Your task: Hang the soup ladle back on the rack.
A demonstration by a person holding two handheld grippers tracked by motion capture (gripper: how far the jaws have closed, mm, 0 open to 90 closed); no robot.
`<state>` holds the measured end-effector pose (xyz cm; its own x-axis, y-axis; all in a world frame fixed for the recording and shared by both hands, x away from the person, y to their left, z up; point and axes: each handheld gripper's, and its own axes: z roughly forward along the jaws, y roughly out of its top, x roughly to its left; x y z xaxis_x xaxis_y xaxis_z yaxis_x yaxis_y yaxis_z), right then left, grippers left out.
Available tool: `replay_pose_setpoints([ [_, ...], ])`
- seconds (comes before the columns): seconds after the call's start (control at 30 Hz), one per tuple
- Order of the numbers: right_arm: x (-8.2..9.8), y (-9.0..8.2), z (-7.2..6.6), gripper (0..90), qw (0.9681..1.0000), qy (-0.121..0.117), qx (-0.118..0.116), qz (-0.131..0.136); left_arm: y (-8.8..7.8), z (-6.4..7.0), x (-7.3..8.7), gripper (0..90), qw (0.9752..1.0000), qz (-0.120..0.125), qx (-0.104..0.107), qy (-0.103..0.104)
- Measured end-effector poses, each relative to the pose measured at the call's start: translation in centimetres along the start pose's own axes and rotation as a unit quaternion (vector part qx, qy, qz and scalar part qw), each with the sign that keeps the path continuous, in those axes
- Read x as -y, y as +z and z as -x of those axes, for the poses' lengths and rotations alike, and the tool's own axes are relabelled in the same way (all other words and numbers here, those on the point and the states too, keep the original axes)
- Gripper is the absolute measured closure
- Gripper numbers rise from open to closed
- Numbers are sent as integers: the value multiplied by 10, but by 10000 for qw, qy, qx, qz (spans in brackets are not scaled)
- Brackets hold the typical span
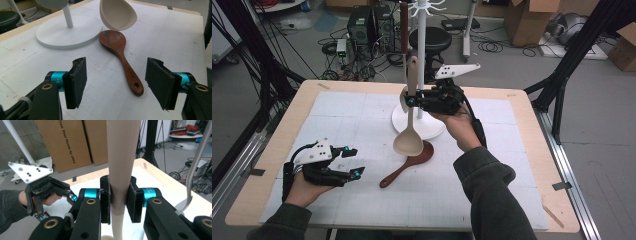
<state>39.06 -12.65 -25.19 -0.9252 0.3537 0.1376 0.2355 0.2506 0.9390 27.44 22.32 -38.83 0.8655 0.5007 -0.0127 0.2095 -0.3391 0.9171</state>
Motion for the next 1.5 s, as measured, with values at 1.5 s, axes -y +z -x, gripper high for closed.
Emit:
replay_pose_setpoints([
  [1.5,-73,17,41,765,9991,91,403,-7,-8,-6,1,282,9996,210,-137,-108],
])
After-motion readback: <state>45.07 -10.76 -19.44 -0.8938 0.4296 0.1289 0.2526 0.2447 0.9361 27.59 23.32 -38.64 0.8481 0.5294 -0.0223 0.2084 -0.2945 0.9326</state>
